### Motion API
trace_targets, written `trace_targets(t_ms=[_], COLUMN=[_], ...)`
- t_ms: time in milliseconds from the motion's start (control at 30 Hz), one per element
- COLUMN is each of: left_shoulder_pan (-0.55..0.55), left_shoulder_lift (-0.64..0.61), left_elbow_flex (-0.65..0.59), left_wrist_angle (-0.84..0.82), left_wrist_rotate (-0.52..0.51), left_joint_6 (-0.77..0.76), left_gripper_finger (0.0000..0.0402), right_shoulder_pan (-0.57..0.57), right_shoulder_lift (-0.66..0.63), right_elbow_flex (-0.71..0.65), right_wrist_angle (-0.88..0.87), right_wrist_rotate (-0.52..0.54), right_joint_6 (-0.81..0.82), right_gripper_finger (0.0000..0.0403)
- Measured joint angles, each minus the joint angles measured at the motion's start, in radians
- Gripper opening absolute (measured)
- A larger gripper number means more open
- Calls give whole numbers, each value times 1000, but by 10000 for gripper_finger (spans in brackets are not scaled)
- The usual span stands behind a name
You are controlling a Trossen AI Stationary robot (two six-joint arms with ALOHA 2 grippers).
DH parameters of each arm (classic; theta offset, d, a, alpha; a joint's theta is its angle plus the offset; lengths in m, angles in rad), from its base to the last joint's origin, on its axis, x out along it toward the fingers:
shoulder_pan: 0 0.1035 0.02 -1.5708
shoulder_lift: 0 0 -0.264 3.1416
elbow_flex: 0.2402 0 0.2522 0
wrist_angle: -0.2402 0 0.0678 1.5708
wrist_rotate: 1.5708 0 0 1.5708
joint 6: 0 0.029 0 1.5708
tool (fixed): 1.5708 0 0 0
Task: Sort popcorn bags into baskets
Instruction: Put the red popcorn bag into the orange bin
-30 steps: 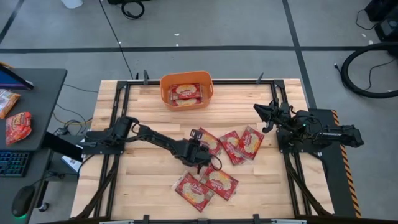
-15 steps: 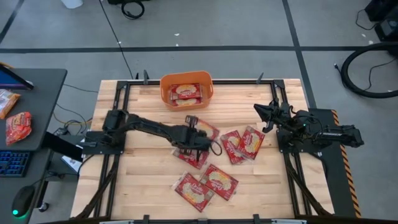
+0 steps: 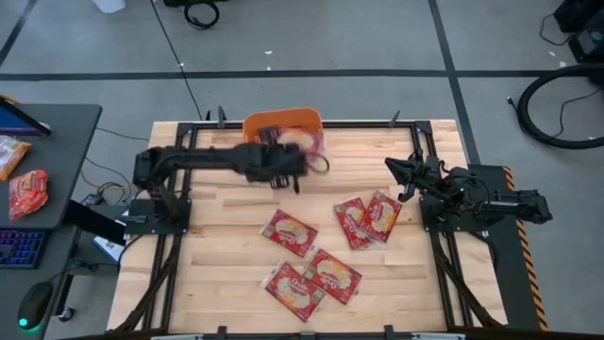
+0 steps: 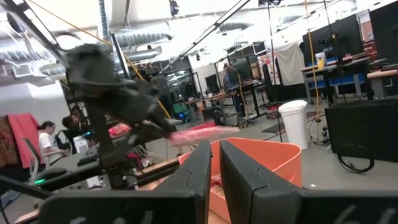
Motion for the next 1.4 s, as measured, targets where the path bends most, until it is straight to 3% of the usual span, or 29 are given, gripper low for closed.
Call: trace_targets(t_ms=[300,500,667,767,867,967,1167,1400], left_shoulder_pan=[230,361,382,345,275,189,7,-232], left_shoulder_lift=[3,3,3,2,1,0,0,23], left_elbow_flex=[-228,-257,-257,-257,-257,-257,-257,-257], left_wrist_angle=[264,356,368,331,299,280,275,274], left_wrist_rotate=[118,253,253,252,257,266,412,420], left_joint_6=[138,189,185,177,182,209,223,-11], left_gripper_finger=[19,22,111,165,192,197,192,201], right_shoulder_pan=[0,0,0,0,0,0,0,0], right_shoulder_lift=[0,0,0,0,0,0,0,0], right_elbow_flex=[0,0,0,0,0,0,0,0], right_wrist_angle=[0,0,0,0,0,0,0,1], right_wrist_rotate=[0,0,0,0,0,0,0,0], right_joint_6=[0,0,0,0,0,0,0,0], right_gripper_finger=[39,39,39,39,39,39,39,39])
